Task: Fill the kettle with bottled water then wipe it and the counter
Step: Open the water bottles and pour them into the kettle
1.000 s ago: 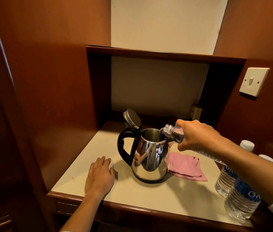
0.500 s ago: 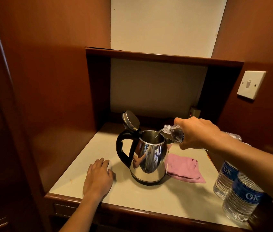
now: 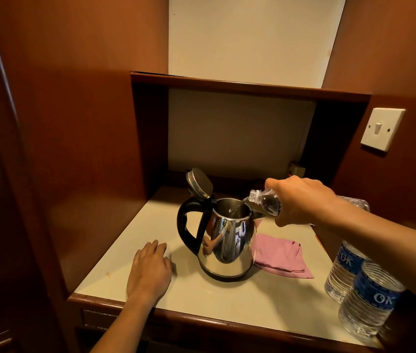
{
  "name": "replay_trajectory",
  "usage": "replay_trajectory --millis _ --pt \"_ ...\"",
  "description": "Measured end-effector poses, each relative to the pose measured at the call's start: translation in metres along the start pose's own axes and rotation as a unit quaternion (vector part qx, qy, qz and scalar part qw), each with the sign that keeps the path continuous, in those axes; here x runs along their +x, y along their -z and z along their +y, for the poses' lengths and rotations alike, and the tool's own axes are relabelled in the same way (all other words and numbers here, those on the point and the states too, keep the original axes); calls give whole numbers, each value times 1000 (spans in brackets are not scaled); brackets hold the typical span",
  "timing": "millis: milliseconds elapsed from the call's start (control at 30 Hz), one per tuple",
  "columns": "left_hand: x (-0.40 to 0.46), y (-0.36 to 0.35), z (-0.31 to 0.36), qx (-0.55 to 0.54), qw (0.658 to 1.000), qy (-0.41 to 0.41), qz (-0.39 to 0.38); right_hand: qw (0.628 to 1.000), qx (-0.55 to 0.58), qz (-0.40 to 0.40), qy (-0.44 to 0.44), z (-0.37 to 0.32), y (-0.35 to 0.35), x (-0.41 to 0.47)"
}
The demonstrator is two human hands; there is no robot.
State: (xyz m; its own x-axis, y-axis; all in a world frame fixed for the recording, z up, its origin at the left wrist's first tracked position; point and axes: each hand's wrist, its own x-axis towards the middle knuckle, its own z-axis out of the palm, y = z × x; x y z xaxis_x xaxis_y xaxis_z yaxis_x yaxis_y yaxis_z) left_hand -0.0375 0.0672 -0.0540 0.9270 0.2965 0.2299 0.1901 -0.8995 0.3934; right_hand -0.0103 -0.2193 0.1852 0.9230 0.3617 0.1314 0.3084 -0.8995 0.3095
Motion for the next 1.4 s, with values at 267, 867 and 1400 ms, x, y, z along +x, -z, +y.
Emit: replay_trajectory --millis 267,867,1400 --pt "1 -1 -1 5 1000 -3 -4 1000 -14 10 6 0 1 2" --pt "2 -2 -2 9 1000 -2 -3 999 -46 18 15 -1 5 3" --pt "0 0 -1 6 1000 -1 -3 997 -66 24 24 1 6 1"
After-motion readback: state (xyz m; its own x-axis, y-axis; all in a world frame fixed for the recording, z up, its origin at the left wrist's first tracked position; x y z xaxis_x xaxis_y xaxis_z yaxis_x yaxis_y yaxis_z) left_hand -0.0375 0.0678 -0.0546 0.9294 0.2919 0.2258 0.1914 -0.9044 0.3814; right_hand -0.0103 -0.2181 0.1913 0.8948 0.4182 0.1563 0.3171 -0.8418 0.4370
